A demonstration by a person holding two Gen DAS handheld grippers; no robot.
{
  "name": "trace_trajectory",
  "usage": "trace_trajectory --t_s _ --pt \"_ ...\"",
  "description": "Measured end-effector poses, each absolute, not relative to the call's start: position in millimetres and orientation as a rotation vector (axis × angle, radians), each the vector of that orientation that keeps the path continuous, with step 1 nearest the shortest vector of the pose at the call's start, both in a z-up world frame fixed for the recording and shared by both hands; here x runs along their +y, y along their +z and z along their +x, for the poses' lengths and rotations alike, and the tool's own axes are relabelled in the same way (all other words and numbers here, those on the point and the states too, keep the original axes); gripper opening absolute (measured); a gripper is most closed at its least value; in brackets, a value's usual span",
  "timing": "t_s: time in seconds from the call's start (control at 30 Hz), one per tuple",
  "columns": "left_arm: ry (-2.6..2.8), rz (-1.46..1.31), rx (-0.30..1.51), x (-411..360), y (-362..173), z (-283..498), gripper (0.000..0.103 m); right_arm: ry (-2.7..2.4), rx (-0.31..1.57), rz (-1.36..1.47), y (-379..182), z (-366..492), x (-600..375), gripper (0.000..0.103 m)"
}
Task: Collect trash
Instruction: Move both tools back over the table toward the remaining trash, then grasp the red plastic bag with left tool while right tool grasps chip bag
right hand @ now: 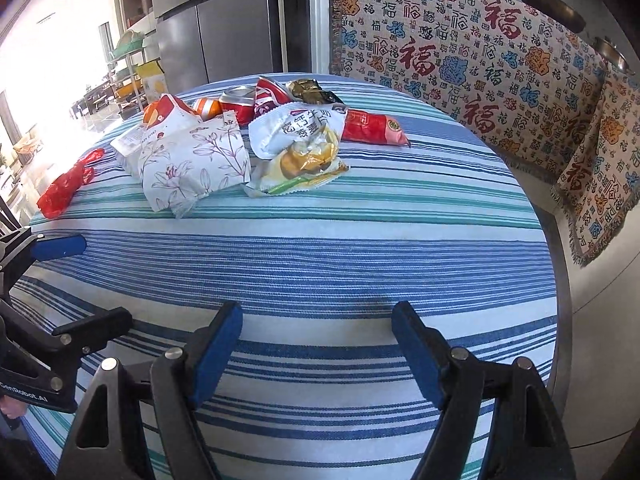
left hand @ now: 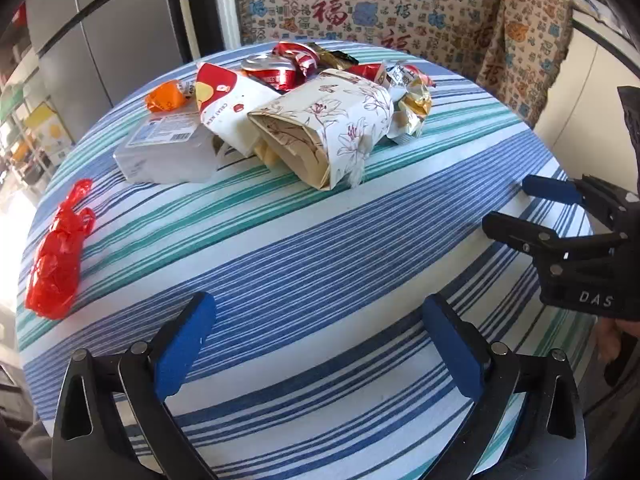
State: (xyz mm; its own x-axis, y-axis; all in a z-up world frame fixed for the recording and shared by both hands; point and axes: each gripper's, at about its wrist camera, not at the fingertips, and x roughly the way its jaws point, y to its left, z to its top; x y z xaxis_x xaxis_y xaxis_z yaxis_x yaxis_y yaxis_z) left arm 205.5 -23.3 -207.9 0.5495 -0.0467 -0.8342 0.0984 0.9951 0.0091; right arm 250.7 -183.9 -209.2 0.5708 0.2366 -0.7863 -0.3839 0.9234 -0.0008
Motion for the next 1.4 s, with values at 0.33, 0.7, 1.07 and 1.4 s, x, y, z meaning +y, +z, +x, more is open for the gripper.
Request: trace_trajectory --t_s 0.33,0.7,1.07,1.4 --pt "0.049 -0.03 0.895 85.9 -162.4 161.5 0.102 0.373 0.898 -0.182 -208.1 248.4 -185.2 0.079" --pt "0.047 -0.107 0.967 142.1 -196.0 218.8 0.102 0.385 0.898 -0.182 -207.7 247.2 -186.0 0.08" --pt "0.025 -0.088 0.94 132.1 -201.0 224.4 0.046 0.421 0.921 -0.138 -206.2 276.2 -194.8 0.08" --pt "-0.032 -0.075 0.918 92.8 -200.4 210.7 0.042 0.423 0.928 0.083 -193.1 323.5 -197.0 0.081"
